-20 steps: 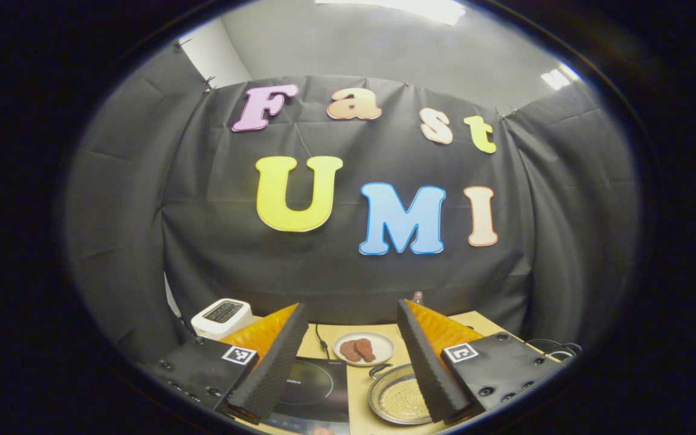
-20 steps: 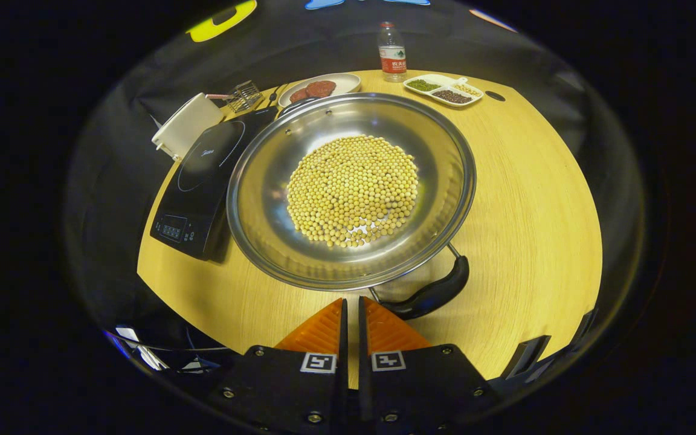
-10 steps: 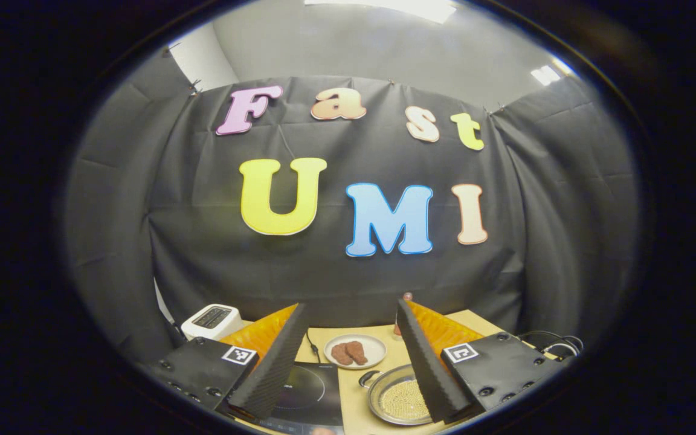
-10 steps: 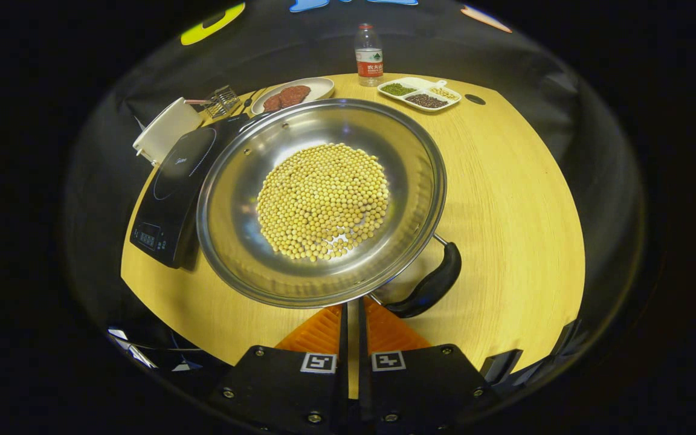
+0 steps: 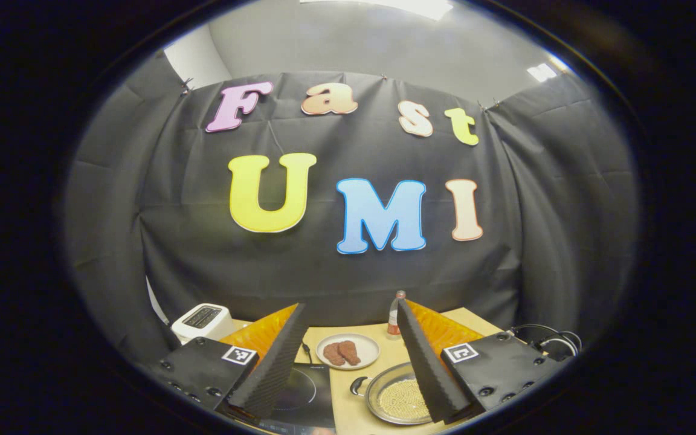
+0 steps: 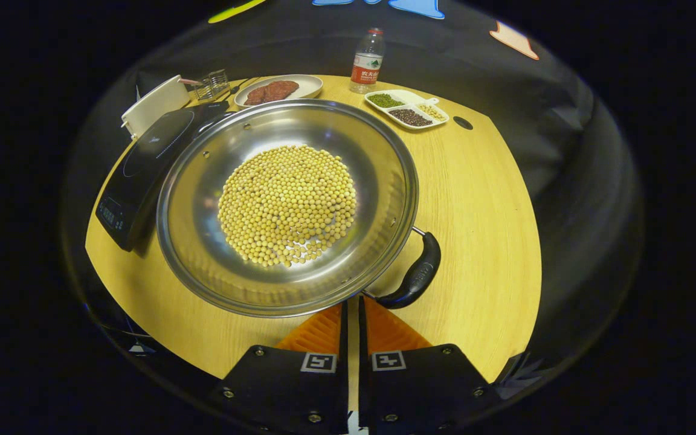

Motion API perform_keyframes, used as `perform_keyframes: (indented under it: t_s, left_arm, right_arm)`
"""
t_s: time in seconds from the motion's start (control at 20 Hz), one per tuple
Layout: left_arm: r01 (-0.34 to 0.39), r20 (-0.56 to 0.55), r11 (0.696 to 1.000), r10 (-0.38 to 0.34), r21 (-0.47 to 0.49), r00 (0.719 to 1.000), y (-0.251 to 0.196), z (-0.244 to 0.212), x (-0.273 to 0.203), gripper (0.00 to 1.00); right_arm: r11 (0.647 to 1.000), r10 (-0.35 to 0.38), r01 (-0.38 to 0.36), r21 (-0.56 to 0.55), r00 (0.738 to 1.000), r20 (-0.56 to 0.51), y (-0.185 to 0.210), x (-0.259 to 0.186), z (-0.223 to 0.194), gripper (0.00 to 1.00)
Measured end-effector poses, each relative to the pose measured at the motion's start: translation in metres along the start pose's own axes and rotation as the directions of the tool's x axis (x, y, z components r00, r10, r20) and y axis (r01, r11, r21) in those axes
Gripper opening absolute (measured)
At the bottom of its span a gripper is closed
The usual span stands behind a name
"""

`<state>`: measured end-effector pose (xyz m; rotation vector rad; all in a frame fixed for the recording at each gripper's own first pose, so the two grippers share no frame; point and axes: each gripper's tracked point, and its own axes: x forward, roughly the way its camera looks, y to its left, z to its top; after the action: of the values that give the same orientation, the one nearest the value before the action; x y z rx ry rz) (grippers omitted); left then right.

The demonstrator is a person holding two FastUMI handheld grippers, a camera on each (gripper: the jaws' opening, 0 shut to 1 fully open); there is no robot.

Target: First push the handle of the pot to place it horizontally, then grasp the pot with both hands and set it on the induction cooktop.

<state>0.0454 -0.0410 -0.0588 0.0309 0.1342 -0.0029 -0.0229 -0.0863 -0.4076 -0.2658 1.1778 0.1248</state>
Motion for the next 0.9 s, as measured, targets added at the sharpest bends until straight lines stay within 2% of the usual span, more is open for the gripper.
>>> perform_keyframes:
  t_s: [0.15, 0.4, 0.45, 0.5, 0.9]
  left_arm:
    - [0.003, -0.011, 1.000, -0.003, 0.000, 1.000, -0.002, -0.004, 0.005, 0.95]
    - [-0.007, -0.029, 1.000, 0.007, 0.011, 1.000, 0.001, -0.010, 0.012, 0.99]
    - [-0.010, -0.030, 1.000, 0.011, 0.011, 0.999, 0.002, -0.011, 0.012, 0.95]
    - [-0.014, -0.033, 1.000, 0.015, 0.012, 0.999, 0.003, -0.012, 0.014, 0.99]
    - [-0.024, -0.060, 0.999, 0.026, 0.026, 0.998, 0.007, -0.024, 0.020, 0.95]
  right_arm:
    - [1.000, -0.022, 0.022, -0.012, 1.000, 0.007, -0.014, 0.004, 0.008, 0.01]
    - [0.997, -0.046, 0.047, -0.064, 0.999, 0.019, -0.031, 0.010, 0.021, 0.01]
    - [0.996, -0.052, 0.054, -0.070, 0.998, 0.022, -0.035, 0.010, 0.024, 0.01]
    - [0.996, -0.057, 0.058, -0.073, 0.998, 0.025, -0.038, 0.011, 0.028, 0.01]
    - [0.991, -0.083, 0.088, -0.097, 0.995, 0.056, -0.060, 0.022, 0.054, 0.01]
